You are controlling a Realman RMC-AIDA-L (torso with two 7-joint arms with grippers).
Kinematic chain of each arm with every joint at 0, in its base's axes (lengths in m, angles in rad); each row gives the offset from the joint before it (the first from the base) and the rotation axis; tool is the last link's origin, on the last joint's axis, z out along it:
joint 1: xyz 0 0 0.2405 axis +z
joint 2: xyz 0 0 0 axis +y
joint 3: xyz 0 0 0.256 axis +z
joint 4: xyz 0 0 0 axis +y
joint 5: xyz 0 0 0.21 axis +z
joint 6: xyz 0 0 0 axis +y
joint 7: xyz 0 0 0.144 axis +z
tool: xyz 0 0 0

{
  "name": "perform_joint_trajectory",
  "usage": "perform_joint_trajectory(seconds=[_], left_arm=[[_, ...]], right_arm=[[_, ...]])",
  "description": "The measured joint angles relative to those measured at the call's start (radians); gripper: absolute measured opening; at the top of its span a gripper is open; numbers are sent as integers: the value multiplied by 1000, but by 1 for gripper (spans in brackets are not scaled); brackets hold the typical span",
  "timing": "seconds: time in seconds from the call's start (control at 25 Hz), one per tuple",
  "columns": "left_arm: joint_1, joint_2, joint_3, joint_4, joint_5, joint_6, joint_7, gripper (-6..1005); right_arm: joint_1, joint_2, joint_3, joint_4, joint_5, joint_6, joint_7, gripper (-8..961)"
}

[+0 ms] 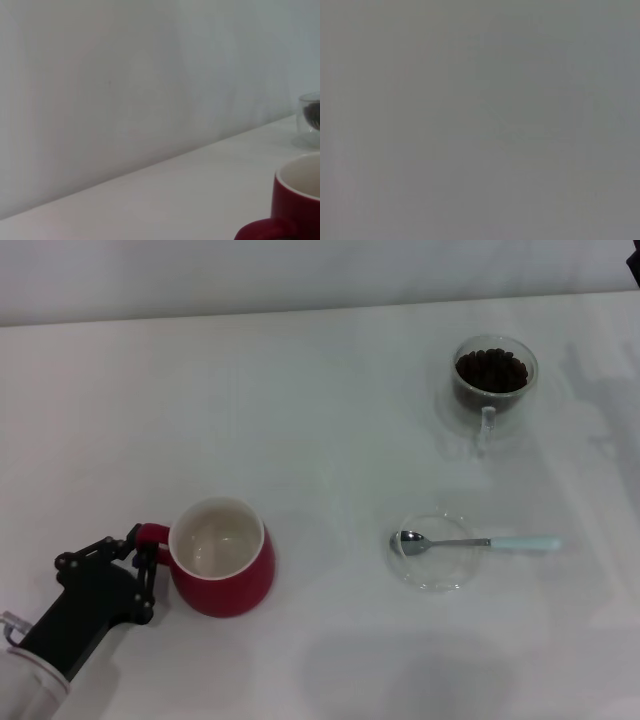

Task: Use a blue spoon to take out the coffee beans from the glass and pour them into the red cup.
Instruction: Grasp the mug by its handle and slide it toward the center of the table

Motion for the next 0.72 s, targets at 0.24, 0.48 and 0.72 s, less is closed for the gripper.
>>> perform_joint_trajectory(seconds=[0.24, 0.48, 0.72], left_arm=[[-11, -3, 2, 20, 0, -11, 21, 106], [-25, -4, 2, 32, 6, -33, 22, 102], [-30, -4, 2, 51, 6, -52, 23, 101]], right_arm=[[2, 0, -1, -9, 0, 2, 0, 873], [6, -1, -4, -10, 0, 5, 0, 873], [6, -1, -5, -11, 0, 5, 0, 873]])
